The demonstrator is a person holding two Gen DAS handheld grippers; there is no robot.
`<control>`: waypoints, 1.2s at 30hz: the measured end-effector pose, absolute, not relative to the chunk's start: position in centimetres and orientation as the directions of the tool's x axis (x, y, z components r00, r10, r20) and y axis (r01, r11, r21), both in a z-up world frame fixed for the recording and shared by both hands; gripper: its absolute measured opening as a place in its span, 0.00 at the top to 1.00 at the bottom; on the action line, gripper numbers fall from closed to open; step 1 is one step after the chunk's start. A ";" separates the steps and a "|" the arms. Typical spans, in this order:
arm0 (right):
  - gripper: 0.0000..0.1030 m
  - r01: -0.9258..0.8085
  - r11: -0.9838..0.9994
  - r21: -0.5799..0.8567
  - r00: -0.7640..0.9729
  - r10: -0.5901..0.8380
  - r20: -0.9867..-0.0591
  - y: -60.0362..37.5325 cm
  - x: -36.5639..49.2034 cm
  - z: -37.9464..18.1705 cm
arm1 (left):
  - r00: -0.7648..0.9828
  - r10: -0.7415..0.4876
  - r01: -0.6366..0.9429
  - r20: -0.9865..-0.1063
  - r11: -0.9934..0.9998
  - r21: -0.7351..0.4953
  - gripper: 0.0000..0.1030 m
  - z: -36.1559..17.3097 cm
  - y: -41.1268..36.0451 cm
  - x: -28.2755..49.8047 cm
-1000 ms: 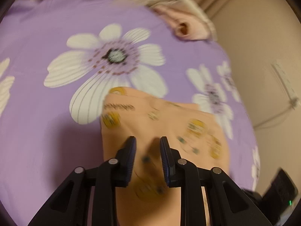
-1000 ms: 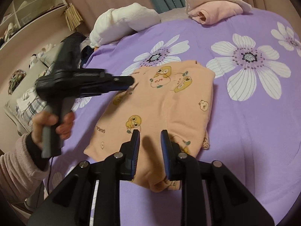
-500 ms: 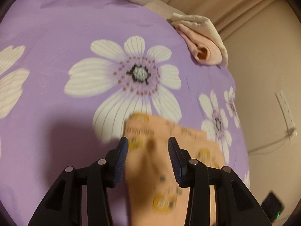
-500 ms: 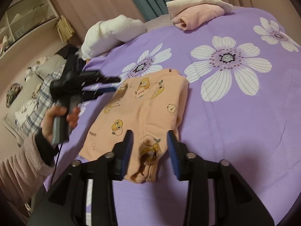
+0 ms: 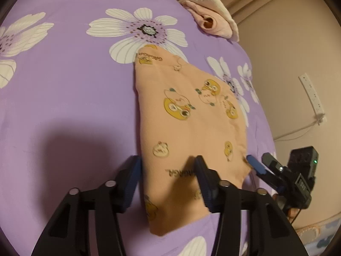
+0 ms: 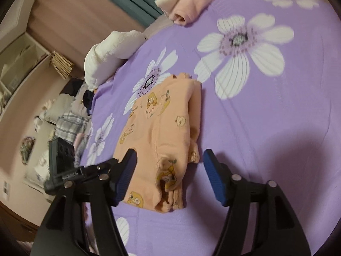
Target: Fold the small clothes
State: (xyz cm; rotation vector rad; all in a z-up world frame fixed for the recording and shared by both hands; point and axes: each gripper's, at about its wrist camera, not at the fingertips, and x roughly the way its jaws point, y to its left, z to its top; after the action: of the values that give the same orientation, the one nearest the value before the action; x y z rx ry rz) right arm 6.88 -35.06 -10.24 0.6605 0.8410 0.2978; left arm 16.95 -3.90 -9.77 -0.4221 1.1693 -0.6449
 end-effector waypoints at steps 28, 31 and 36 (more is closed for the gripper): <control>0.28 -0.024 0.756 0.654 0.549 0.556 -0.623 -32.9 12.0 -12.4 | 0.238 -0.688 0.260 -0.686 0.725 -0.637 0.44 -10.7 -5.6 19.4; 0.28 -0.042 0.765 0.643 0.545 0.557 -0.627 -32.3 12.6 -12.4 | 0.238 -0.690 0.263 -0.683 0.723 -0.639 0.44 -10.7 -6.0 19.9; 0.41 -0.072 0.806 0.588 0.550 0.524 -0.651 -30.6 13.5 -12.3 | 0.238 -0.695 0.255 -0.678 0.718 -0.647 0.44 -10.8 -6.4 20.4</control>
State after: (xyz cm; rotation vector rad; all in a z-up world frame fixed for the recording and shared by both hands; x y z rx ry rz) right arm 13.46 -30.64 -12.27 0.5418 0.9303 0.3735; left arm 20.35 -6.35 -10.84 -0.4504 1.1589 -0.6820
